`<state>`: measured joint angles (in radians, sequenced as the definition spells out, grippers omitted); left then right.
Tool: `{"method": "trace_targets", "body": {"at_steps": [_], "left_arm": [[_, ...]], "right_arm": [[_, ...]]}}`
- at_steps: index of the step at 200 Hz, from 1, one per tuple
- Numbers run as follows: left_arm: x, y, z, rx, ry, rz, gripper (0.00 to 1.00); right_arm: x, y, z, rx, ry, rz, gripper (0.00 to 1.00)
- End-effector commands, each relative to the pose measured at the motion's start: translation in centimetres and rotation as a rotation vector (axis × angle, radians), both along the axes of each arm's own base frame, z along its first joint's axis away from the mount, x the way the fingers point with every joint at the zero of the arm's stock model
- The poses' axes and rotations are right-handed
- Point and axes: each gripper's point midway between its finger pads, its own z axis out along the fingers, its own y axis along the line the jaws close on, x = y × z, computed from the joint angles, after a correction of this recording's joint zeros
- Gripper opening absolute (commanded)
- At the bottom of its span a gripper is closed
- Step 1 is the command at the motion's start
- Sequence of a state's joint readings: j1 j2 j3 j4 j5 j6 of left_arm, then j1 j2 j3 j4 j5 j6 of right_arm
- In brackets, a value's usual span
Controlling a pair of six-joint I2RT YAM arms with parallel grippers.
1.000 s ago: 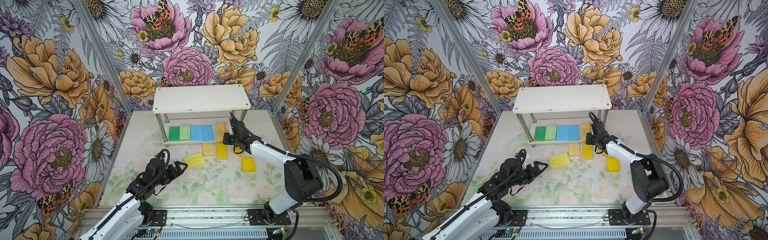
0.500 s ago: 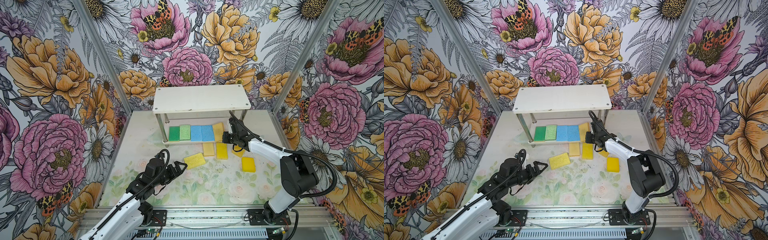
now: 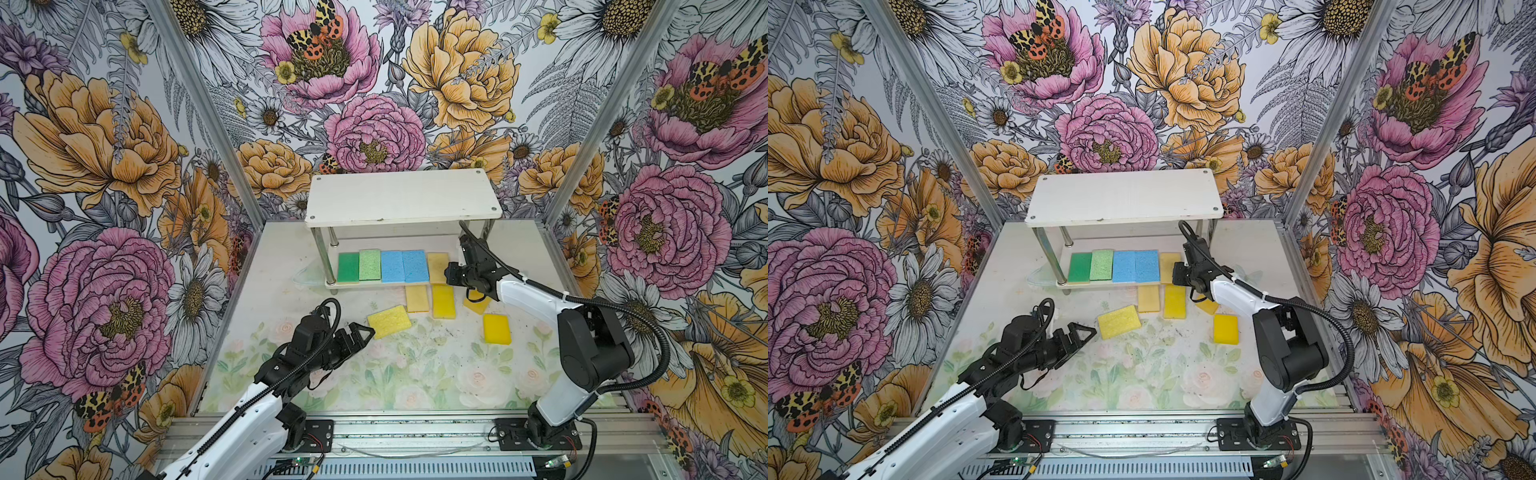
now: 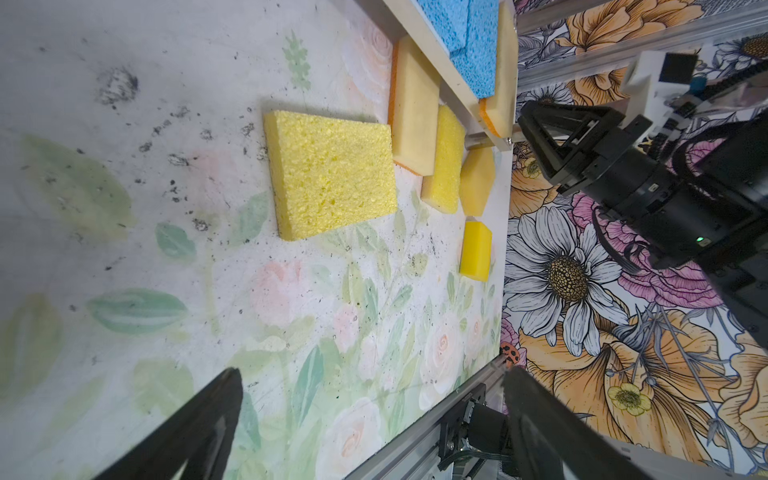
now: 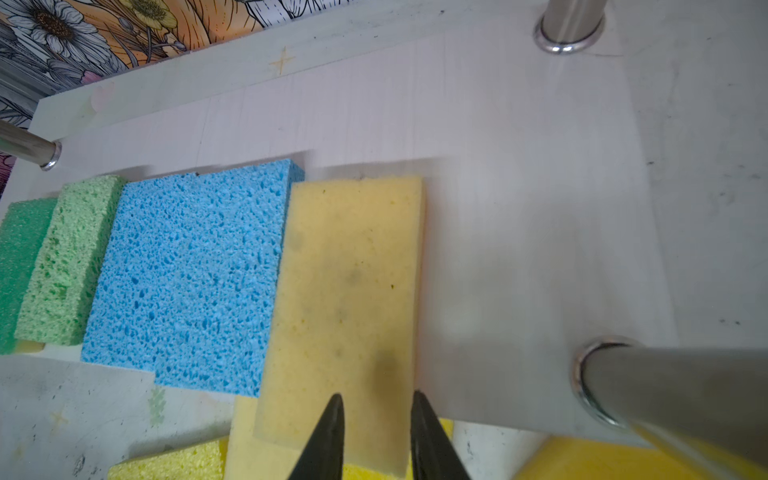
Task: Place and organize the cleaning sponges onto the shelf
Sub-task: 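Set the beige sponge beside the blue sponges and open the right gripper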
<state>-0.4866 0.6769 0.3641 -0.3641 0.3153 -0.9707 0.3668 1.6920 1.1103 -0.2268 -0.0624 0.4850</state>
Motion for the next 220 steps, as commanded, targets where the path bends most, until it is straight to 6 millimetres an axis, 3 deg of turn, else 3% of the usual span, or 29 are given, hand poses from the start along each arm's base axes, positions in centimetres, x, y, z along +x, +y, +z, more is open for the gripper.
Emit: {"method": "trace_targets", "body": {"at_steps": [1,36,83,102,136,181,220], "left_arm": [[0.0,0.0,0.2,-0.008,0.003,-0.006,0.99],[0.0,0.0,0.2,-0.007,0.002,-0.006,0.99],[0.3,-0.2,0.1,-0.008,-0.004,-0.007,0.99],[0.5,-0.3,0.0,-0.011,-0.008,-0.006,0.99],[0.9,-0.5,0.0,-0.024,-0.017,-0.003,0.99],[0.8,-0.7,-0.1,-0.030,-0.018,-0.016,0.99],[0.3,0.0,-0.3,-0.025,-0.015,-0.003,0.99]], "right_arm": [[1.2,0.3,1.1,0.022,-0.034,0.000,0.30],[0.2,0.2,2.1,0.047,-0.051,-0.008,0.32],[-3.7,-0.2,4.3,0.132,-0.083,-0.014,0.33],[-5.7,0.4,3.8,0.208,-0.032,0.007,0.33],[-8.3,1.6,1.2,0.320,0.109,0.025,0.29],[-7.3,1.8,-0.1,0.309,0.123,0.010,0.10],[-5.3,2.1,-1.2,0.304,0.123,-0.004,0.03]]}}
